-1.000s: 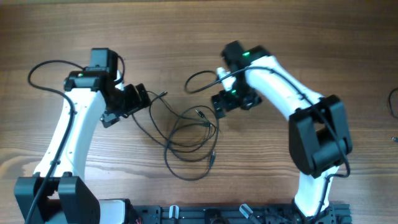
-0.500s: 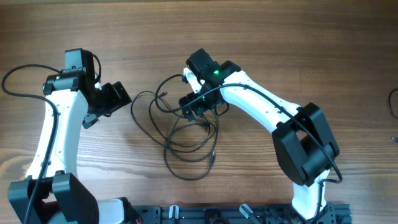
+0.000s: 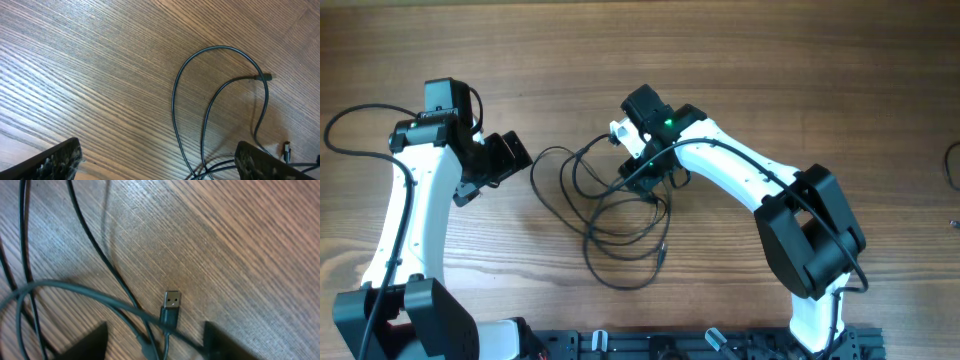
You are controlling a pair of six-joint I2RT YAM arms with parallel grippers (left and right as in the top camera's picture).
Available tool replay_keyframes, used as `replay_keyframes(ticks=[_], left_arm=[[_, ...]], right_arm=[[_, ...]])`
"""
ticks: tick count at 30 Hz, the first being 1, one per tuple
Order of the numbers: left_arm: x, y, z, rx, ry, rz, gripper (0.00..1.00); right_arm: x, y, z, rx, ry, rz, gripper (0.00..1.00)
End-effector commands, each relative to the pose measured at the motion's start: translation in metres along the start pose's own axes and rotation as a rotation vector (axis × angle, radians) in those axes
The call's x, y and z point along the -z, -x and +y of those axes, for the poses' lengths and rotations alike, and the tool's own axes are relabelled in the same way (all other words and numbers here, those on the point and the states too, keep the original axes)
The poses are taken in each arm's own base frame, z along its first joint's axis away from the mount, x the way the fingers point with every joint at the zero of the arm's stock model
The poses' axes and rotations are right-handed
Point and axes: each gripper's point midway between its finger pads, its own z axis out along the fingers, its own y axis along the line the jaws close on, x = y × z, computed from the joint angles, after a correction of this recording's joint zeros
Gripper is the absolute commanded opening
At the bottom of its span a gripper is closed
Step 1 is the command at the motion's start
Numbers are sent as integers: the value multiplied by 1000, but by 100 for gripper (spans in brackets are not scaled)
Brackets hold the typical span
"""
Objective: Untangle cables
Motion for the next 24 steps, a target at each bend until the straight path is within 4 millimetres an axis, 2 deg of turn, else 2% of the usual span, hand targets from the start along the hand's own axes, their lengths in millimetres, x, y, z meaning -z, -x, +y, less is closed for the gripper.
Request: replay_keyframes(ticks=[1, 5, 7, 9, 10, 11, 14, 16, 18, 21, 22, 23, 24], left_arm=[[1, -2, 0, -17, -10, 6, 100], [1, -2, 0, -17, -10, 6, 100], [1, -2, 0, -17, -10, 6, 100], [1, -2, 0, -17, -10, 6, 100], [1, -2, 0, -17, -10, 6, 100], [1, -2, 0, -17, -10, 6, 100], [1, -2, 0, -17, -10, 6, 100], [1, -3, 0, -16, -9, 10, 100], [1, -3, 0, -16, -8, 9, 100], [1, -3, 0, -17, -9, 9, 100], [1, -3, 0, -16, -8, 10, 100], [1, -3, 0, -17, -8, 9, 100], [1, -3, 0, -17, -8, 9, 100]], right_arm=[[1, -1, -4, 53, -17, -11, 46], [-3, -9, -13, 50, -66, 13, 46], [-5, -13, -16, 47, -78, 25, 30], [-6, -15, -18, 45, -87, 30, 25], [-6, -15, -19, 44, -93, 30, 19], [-6, -14, -19, 45, -92, 28, 4], [-5, -16, -21, -10, -110, 33, 4], [7, -18, -37, -120, -212, 52, 4], [38, -13, -40, -141, -261, 50, 4], [93, 10, -34, -133, -287, -57, 4], [118, 20, -30, -129, -290, -124, 4], [171, 38, -21, -118, -299, -274, 4], [200, 45, -16, -113, -303, -362, 4]])
